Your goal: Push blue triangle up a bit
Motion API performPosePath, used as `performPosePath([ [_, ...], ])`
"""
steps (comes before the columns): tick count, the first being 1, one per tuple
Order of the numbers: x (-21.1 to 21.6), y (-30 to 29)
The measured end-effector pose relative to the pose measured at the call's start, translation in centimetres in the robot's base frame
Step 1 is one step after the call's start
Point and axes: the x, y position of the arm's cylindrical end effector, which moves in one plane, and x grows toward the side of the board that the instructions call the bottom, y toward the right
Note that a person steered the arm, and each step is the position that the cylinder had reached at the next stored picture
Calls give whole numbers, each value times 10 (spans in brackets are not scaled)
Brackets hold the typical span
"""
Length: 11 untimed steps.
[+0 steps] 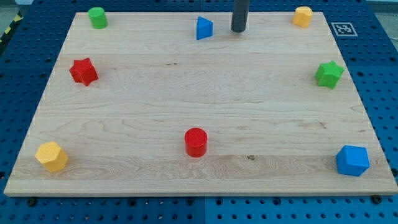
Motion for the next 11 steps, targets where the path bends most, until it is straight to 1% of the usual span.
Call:
performPosePath([
  [2, 28, -77],
  [5, 23, -68],
  [7, 10, -95],
  [11, 11, -99],
])
